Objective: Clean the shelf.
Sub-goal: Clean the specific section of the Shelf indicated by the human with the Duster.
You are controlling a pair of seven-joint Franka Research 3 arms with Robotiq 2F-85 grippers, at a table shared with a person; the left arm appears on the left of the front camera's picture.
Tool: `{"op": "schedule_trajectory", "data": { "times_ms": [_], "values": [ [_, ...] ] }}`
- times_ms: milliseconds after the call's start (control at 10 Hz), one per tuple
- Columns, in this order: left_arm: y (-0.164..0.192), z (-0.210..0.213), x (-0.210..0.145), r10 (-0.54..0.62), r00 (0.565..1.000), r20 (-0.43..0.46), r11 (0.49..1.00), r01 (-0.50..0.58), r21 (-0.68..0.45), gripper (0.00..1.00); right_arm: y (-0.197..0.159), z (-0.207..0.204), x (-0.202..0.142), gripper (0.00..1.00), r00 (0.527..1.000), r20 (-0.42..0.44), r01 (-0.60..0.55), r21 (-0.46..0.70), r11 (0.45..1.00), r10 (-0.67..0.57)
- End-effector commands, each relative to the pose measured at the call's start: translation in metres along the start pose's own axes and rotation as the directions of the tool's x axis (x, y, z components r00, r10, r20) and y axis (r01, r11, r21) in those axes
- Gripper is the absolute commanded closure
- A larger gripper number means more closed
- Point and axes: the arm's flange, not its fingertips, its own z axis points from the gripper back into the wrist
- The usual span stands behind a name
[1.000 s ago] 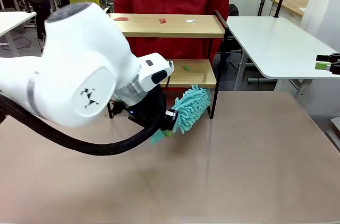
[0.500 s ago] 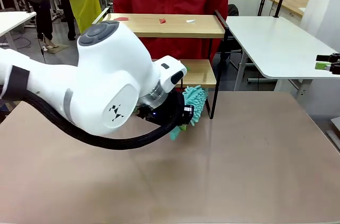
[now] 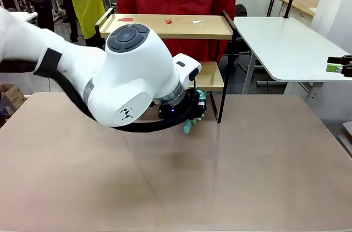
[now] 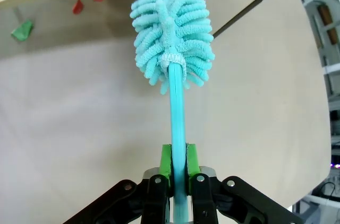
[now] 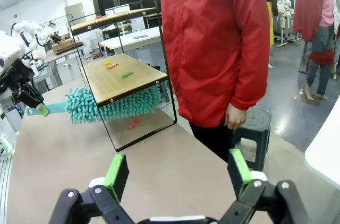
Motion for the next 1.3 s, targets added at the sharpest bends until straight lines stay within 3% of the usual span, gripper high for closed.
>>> {"op": "schedule_trajectory", "data": {
  "times_ms": [0, 500, 900, 1200],
  "values": [
    [-0.043, -0.043, 0.01, 0.019, 0.999, 0.037, 1.0, -0.019, -0.003, 0.87, 0.002, -0.002, 0.003, 0.0, 1.0, 0.003, -0.005, 0.002, 1.0, 0.005],
    [-0.05, -0.091, 0.008, 0.049, 0.999, -0.004, 0.997, -0.048, 0.061, 0.87, 0.002, -0.002, 0.003, 0.0, 1.0, 0.003, -0.005, 0.002, 1.0, 0.005],
    [-0.046, -0.107, -0.001, 0.092, 0.996, -0.007, 0.989, -0.091, 0.113, 0.87, 0.002, -0.002, 0.003, 0.0, 1.0, 0.003, -0.005, 0.002, 1.0, 0.005],
    [-0.044, -0.102, -0.002, 0.059, 0.997, -0.039, 0.994, -0.056, 0.09, 0.87, 0.002, -0.002, 0.003, 0.0, 1.0, 0.003, -0.005, 0.002, 1.0, 0.005]
  ]
}}
